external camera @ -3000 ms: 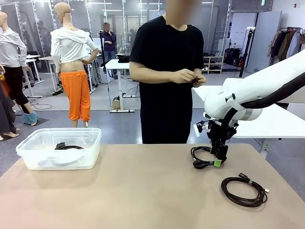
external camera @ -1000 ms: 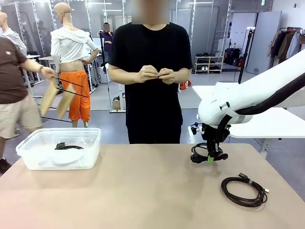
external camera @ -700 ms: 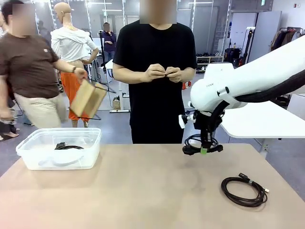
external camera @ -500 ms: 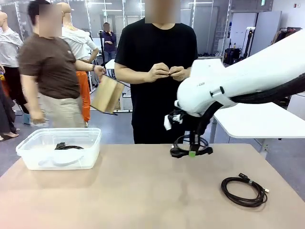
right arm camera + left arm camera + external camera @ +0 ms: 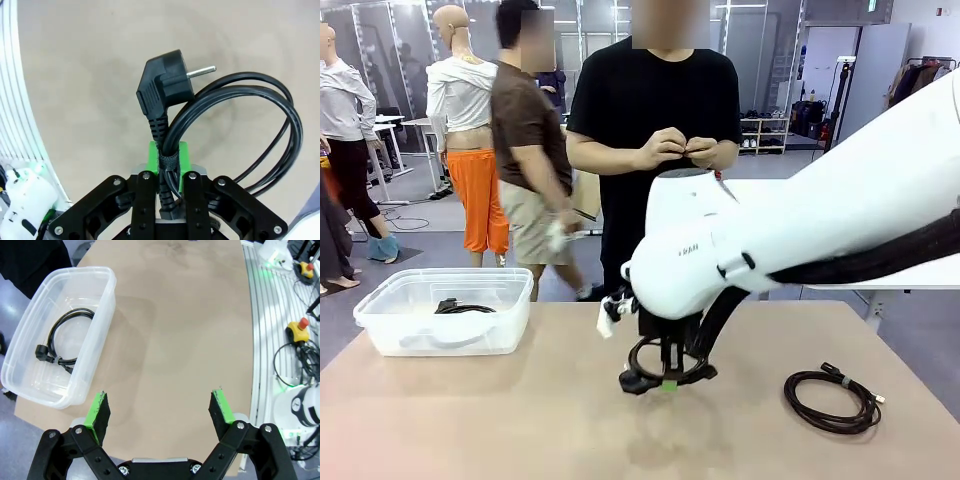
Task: Organize and store the cables.
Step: Place the Power Cable into the Organizing box.
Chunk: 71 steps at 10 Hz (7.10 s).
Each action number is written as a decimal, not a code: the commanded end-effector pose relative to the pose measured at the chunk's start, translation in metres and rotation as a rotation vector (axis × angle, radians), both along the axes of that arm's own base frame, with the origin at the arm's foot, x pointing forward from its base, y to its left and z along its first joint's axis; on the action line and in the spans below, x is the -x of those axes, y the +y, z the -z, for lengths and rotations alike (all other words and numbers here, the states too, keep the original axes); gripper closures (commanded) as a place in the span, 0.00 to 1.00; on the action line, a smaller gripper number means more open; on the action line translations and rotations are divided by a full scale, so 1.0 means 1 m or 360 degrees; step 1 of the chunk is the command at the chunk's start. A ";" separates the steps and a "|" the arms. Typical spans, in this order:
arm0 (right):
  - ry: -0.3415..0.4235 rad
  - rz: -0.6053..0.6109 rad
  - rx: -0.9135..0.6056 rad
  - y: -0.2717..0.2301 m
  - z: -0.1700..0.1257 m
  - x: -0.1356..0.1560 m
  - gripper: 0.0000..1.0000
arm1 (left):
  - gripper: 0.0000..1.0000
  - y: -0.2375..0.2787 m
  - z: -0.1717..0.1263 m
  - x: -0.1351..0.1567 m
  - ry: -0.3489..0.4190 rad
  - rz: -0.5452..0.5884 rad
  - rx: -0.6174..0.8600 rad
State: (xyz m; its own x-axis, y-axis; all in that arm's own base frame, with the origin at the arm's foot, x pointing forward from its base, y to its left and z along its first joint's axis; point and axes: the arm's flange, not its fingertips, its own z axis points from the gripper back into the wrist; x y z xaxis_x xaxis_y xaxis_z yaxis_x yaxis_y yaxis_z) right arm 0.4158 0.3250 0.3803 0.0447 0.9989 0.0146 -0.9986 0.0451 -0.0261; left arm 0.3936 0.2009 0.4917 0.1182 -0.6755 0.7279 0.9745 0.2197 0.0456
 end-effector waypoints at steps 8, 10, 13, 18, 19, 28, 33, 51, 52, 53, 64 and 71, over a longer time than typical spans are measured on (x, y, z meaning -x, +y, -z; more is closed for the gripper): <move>0.0144 0.0042 -0.0220 0.009 0.029 0.018 1.00 | 0.00 -0.001 -0.002 -0.001 -0.0002 -0.0024 0.0003; 0.0161 0.0050 -0.0234 0.007 0.028 0.018 1.00 | 0.00 -0.001 -0.002 -0.001 -0.0002 -0.0024 0.0003; 0.0164 0.0143 -0.0239 0.002 0.020 0.017 0.29 | 0.00 -0.001 -0.002 -0.001 -0.0002 -0.0024 0.0003; 0.0095 0.0297 -0.0348 -0.031 -0.013 0.004 0.00 | 0.00 0.000 0.000 0.000 0.0000 0.0000 0.0000; 0.0084 0.0309 -0.0372 -0.048 -0.025 -0.001 0.00 | 0.00 -0.018 -0.014 -0.016 -0.0010 0.0098 -0.0011; -0.0067 0.0547 -0.0797 -0.376 -0.108 0.038 0.00 | 0.00 -0.306 -0.064 -0.068 0.0085 0.0623 -0.0423; -0.0192 0.0628 -0.1338 -0.538 -0.108 0.093 0.00 | 0.00 -0.443 -0.023 -0.078 0.0362 0.0261 -0.0736; -0.0247 0.0673 -0.1510 -0.588 -0.091 0.135 0.00 | 0.00 -0.579 0.049 0.002 0.0244 -0.0018 -0.0872; -0.0247 0.0673 -0.1510 -0.588 -0.091 0.135 0.00 | 0.00 -0.586 0.061 0.006 0.0186 0.0018 -0.0913; -0.0247 0.0673 -0.1510 -0.588 -0.091 0.135 0.00 | 0.00 -0.592 0.073 0.010 0.0162 0.0091 -0.0899; -0.0247 0.0673 -0.1510 -0.588 -0.091 0.135 0.00 | 0.00 -0.652 0.148 -0.003 0.0098 0.0310 -0.1158; -0.0247 0.0673 -0.1510 -0.588 -0.091 0.135 0.00 | 0.00 -0.666 0.174 0.004 0.0215 0.0376 -0.1238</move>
